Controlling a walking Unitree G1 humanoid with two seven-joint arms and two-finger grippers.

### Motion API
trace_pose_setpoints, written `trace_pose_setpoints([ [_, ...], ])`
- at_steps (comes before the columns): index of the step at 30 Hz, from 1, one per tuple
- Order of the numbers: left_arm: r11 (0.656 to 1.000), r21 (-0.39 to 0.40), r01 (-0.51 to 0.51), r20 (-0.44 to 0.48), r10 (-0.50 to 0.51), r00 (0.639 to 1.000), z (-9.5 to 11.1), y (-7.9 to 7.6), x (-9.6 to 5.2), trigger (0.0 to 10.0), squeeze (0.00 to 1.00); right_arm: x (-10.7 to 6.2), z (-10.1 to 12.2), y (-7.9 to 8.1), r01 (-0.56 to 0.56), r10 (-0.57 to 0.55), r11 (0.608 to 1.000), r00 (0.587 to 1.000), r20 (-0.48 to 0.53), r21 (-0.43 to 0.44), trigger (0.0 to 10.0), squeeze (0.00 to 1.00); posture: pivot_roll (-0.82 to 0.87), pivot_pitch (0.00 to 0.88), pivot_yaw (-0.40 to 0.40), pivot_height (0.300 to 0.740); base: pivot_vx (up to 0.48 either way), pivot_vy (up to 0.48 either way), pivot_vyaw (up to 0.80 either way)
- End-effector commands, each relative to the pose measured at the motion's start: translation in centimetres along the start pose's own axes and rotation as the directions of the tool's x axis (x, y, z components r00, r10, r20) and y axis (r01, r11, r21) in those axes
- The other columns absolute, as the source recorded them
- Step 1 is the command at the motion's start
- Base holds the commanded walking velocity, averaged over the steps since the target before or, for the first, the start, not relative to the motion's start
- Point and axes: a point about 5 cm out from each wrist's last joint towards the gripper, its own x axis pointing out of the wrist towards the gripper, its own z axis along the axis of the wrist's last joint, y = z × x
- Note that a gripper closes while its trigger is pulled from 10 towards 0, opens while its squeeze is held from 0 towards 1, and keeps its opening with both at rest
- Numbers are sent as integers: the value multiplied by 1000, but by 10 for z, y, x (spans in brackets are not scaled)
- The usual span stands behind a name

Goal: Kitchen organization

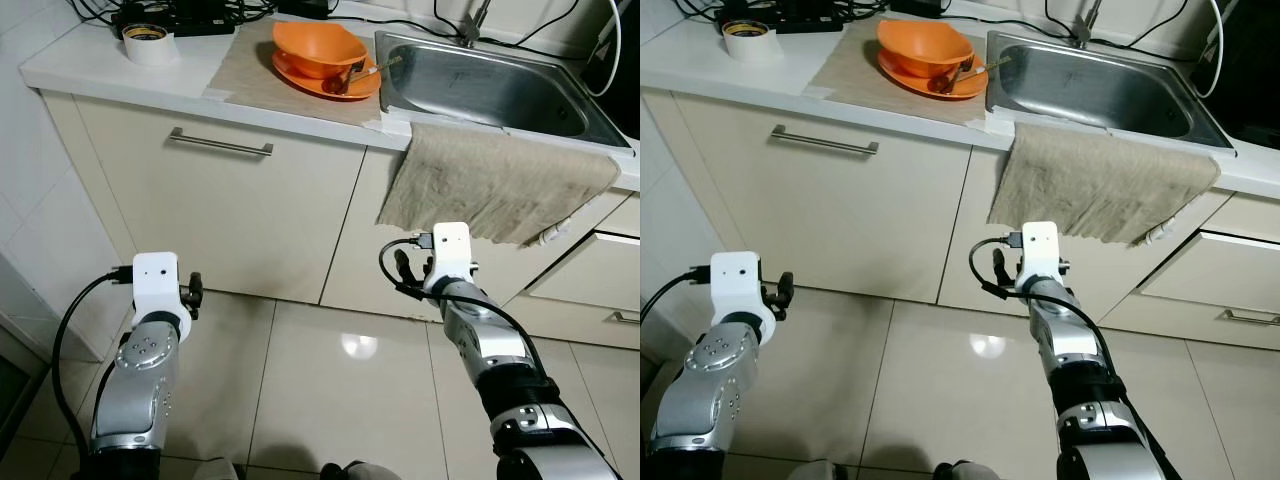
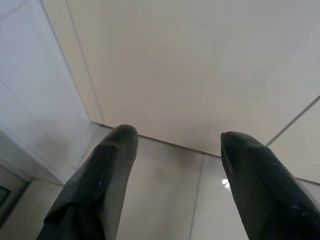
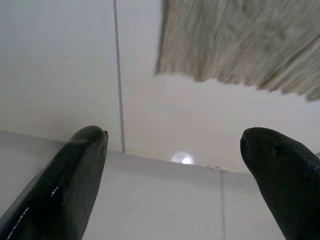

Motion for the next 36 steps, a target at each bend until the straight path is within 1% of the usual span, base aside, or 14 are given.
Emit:
trace_pose_setpoints([
  [1,999,-19,32,-28,-32,999,-2,-6,2,10000,0,-2,6,-6,7,-8,1000,999,36,21,10000,0,-61,53,-128,740,0,0,0],
  [3,998,-41,42,-33,-44,998,-2,-8,1,10000,0,-2,5,-3,-16,15,999,999,36,34,10000,0,-71,60,-122,740,0,0,0],
  [5,998,-61,29,-31,-31,999,-1,-6,0,10000,0,-3,5,-1,-24,23,999,999,27,28,10000,0,-70,64,-121,740,0,0,0],
  [11,997,-75,18,-68,-23,997,-5,-2,1,10000,0,-1,2,1,-27,27,999,1000,0,43,10000,0,-60,67,-119,740,0,0,0],
  [16,997,-75,30,-53,-34,998,1,-1,0,10000,0,-1,3,3,-42,42,997,999,-5,62,10000,0,-47,69,-112,740,0,0,0],
  [23,998,-52,35,-47,-37,998,3,-1,1,10000,0,1,5,5,-52,51,997,999,5,60,10000,0,-45,64,-106,740,0,0,0],
  [28,999,-29,44,35,-43,998,12,-2,2,10000,0,0,11,3,-37,35,999,998,57,21,10000,0,-49,61,-108,740,0,0,0],
  [29,998,-34,54,96,-50,994,19,-3,0,10000,0,-1,15,2,-44,42,999,995,93,29,10000,0,-49,61,-108,740,0,0,0],
  [30,998,-34,54,96,-50,994,19,-3,0,10000,0,-1,15,2,-44,42,999,995,93,29,10000,0,-49,61,-108,740,0,0,0],
  [31,995,-35,89,196,-81,977,29,-6,-8,10000,0,-7,21,1,-58,52,998,985,162,34,10000,0,-49,64,-112,740,0,0,0],
  [32,992,-36,119,251,-107,962,33,-9,-17,10000,0,-14,24,0,-76,64,996,973,223,43,10000,0,-48,63,-113,740,0,0,0],
  [34,993,-21,116,278,-106,955,34,-9,-21,10000,0,-19,25,-3,-65,52,997,964,262,42,10000,0,-48,62,-114,740,0,0,0],
  [35,992,-15,125,301,-115,947,37,-11,-26,10000,0,-23,26,-5,-62,45,997,957,287,50,10000,0,-47,61,-114,740,0,0,0],
  [36,992,-15,125,301,-115,947,37,-11,-26,10000,0,-23,26,-5,-62,45,997,957,287,50,10000,0,-47,61,-114,740,0,0,0],
])
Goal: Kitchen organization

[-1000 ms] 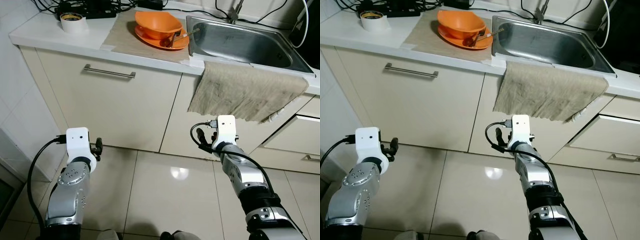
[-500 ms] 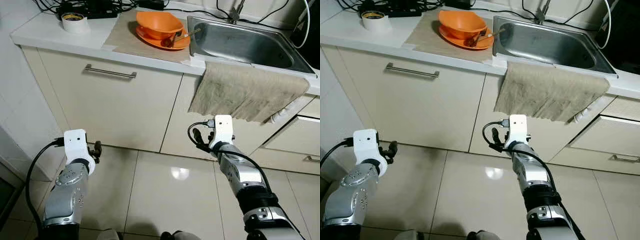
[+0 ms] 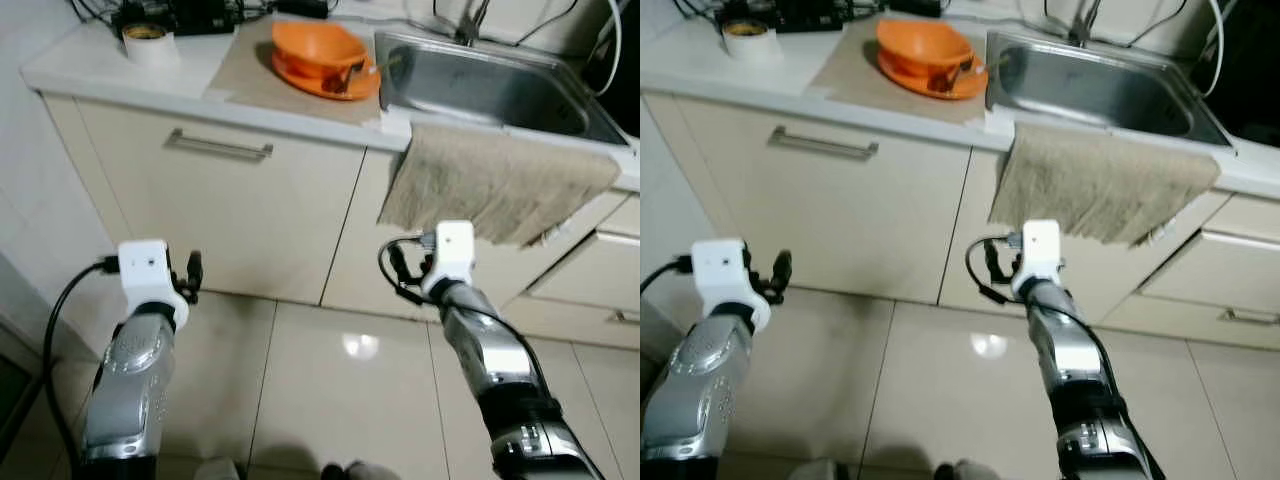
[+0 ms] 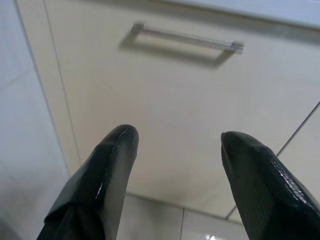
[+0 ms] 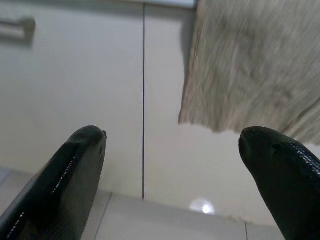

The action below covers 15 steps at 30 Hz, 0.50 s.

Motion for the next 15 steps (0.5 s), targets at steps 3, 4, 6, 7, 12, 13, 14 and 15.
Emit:
trace_pose_setpoints([
  [3,996,15,85,108,-86,990,21,-18,-19,10000,0,-19,21,-13,28,-30,999,990,138,15,10000,0,-47,62,-113,740,0,0,0],
  [4,995,21,95,106,-96,990,22,-21,-23,10000,0,-25,23,-14,34,-35,999,987,156,14,10000,0,-49,70,-116,740,0,0,0],
  [6,994,39,99,96,-102,990,20,-21,-25,10000,0,-28,23,-14,36,-37,999,987,157,10,10000,0,-49,70,-116,740,0,0,0],
  [7,995,42,90,73,-93,993,14,-19,-25,10000,0,-33,18,-15,36,-35,999,990,140,-4,10000,0,-51,74,-119,740,0,0,0],
  [12,997,-14,74,104,-73,992,16,-14,-25,10000,0,-39,11,-15,35,-33,999,992,124,-14,10000,0,-63,75,-113,740,0,0,0],
  [13,997,-16,74,102,-72,992,16,-14,-25,10000,0,-38,12,-15,35,-33,999,991,129,-13,10000,0,-69,74,-109,740,0,0,0],
  [14,997,-15,73,98,-71,993,16,-14,-26,10000,0,-39,13,-15,34,-32,999,991,131,-12,10000,0,-69,74,-109,740,0,0,0],
  [15,997,-10,76,88,-75,993,14,-15,-26,10000,0,-38,14,-14,34,-33,999,991,132,-10,10000,0,-74,72,-111,740,0,0,0],
])
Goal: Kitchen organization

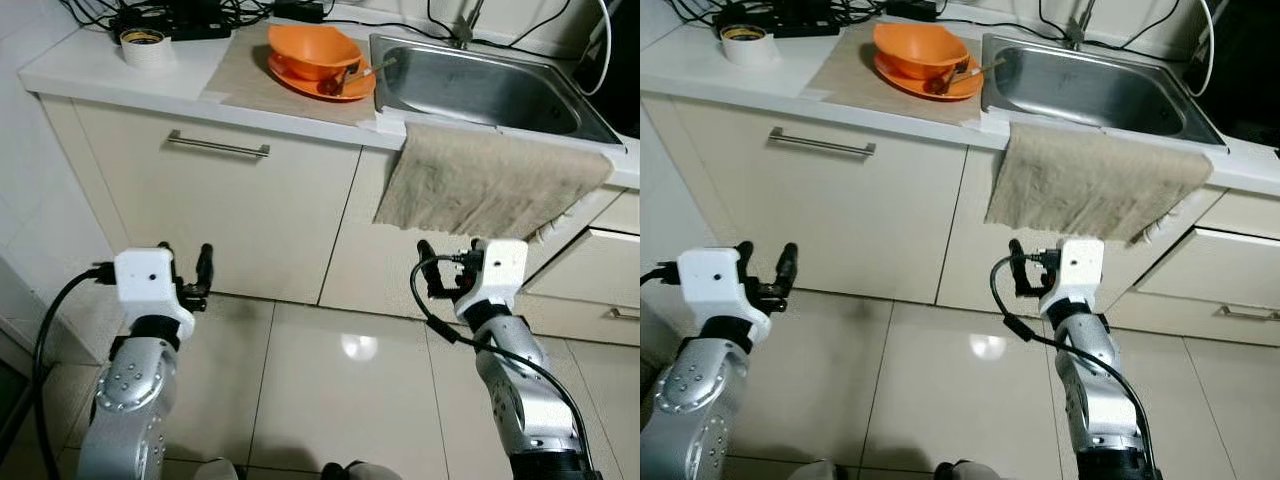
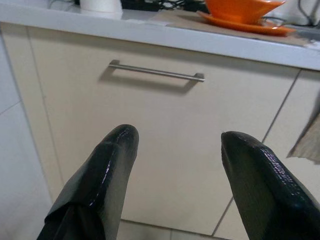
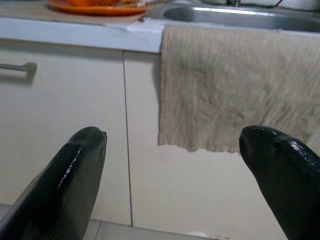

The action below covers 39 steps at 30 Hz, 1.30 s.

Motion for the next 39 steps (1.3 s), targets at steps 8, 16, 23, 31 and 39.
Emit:
trace_pose_setpoints([
  [8,1000,3,25,-69,-25,997,-8,-8,5,10000,0,8,10,4,-4,4,1000,1000,-2,16,10000,0,-87,75,-105,740,0,0,0],
  [16,1000,-22,12,-91,-14,996,-13,-15,8,10000,0,18,7,-6,-3,2,1000,997,-78,-18,10000,0,-128,90,-157,740,0,0,0],
  [23,1000,-24,-7,-121,4,993,-19,-14,1,10000,0,16,8,-9,-13,10,999,995,-97,-32,10000,0,-134,119,-164,740,0,0,0],
  [31,1000,-22,5,-124,-8,992,-19,-16,0,10000,0,16,7,-10,-10,7,1000,994,-108,-24,10000,0,-137,114,-160,740,0,0,0],
  [39,1000,-19,8,-120,-10,993,-19,-19,3,10000,0,16,9,-12,-14,11,999,994,-111,-31,10000,0,-142,105,-159,740,0,0,0],
])
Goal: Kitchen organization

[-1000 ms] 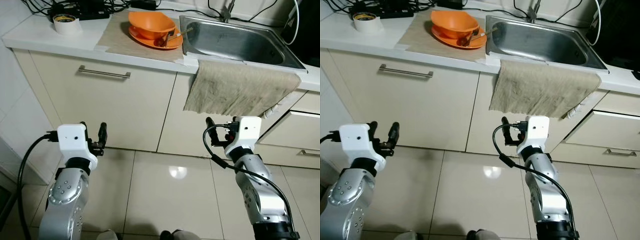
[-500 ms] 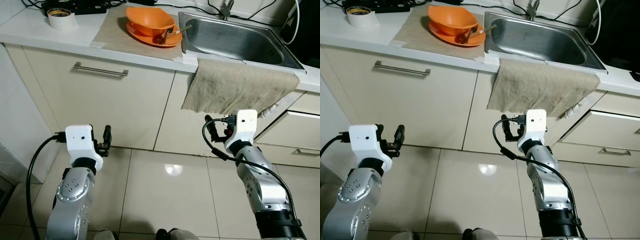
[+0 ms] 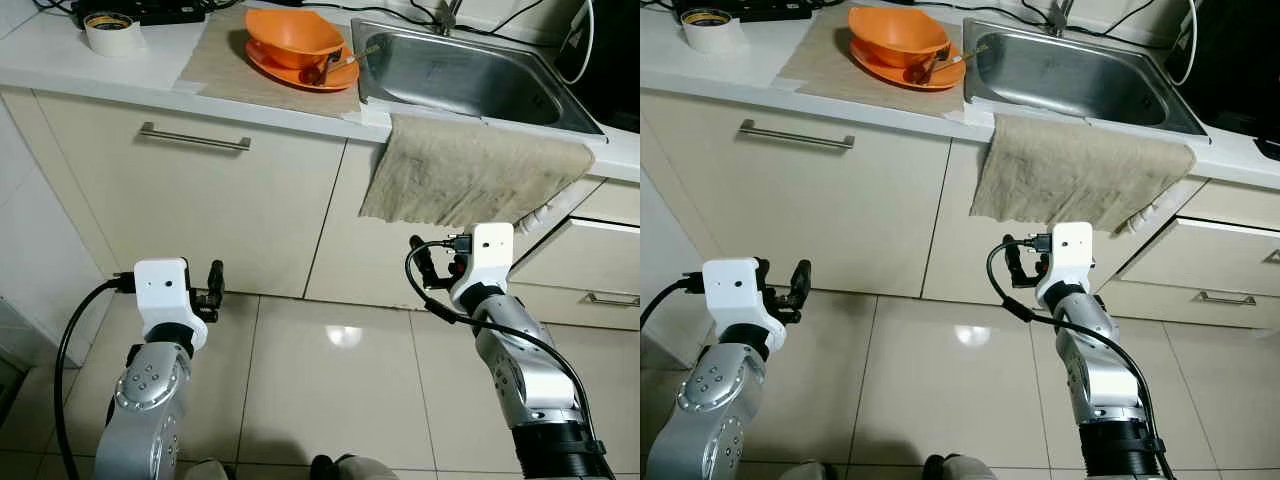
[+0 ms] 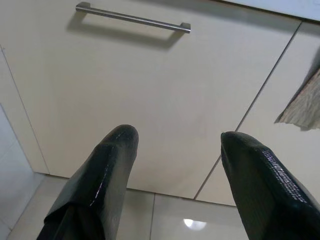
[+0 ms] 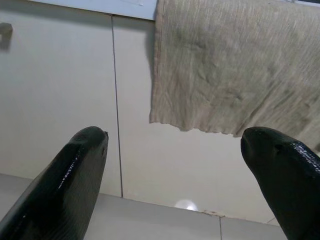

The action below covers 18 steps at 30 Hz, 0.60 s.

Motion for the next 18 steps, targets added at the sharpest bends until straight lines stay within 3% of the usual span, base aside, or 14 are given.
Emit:
trace_pose_setpoints([
  [1,1000,1,15,-1,-15,1000,1,-6,1,10000,0,-3,3,-9,23,-23,1000,1000,4,-1,10000,0,-140,104,-159,740,0,0,0],
  [18,999,18,32,-36,-31,999,-5,-3,-6,10000,0,-14,-12,-6,47,-46,999,998,-37,20,10000,0,-134,98,-123,740,0,0,0],
])
